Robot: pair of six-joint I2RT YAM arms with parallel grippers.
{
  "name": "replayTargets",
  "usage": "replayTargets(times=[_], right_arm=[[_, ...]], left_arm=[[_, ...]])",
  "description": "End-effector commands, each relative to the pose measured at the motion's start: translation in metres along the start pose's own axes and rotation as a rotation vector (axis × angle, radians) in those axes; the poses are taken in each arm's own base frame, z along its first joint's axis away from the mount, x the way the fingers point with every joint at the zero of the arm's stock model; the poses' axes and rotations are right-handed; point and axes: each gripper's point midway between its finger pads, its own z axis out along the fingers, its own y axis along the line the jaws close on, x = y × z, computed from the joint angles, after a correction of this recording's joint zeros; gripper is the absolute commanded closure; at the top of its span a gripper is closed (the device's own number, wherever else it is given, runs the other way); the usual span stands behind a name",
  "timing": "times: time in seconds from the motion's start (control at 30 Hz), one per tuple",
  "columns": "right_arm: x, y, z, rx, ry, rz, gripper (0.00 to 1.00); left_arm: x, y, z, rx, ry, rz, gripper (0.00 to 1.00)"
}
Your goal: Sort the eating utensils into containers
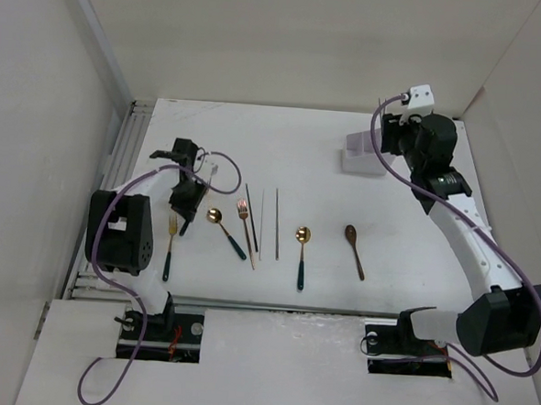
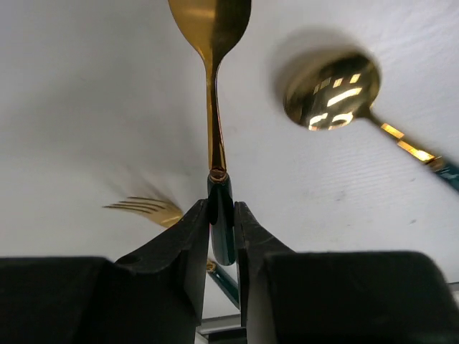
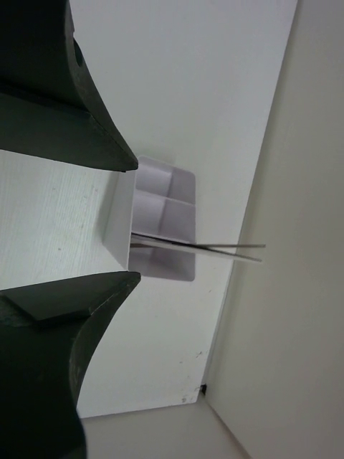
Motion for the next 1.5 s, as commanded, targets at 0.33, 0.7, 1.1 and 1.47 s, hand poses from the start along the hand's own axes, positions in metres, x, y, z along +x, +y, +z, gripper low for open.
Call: replayTargets(times=[0.33,0.7,1.1,1.47], right_arm=[[-0.102,0.195,-0.069,-0.753,-0.329,-0.05,0.3],[-0.17,0.325,-0.132,-1.266,-0.542,0.154,0.29],[-0.183,0.352,-0.124,-1.281,-0.532,0.28,0.29],[-0.179,0.355,-0.119,-1.271,-0.521,0.284,0.68]], left_arm=[[-0.168,-0.03,-0.249,0.191,-0.837,0.03,1.0],[-0.156,-0.117,-0.397,0.465,-1.363,0.296,1.0],[-0.135,-0.142,-0.408,0.522,-1.404,0.346,1.0],[-0.132,-0.142,-0.394,0.517,-1.36,0.358,1.0]])
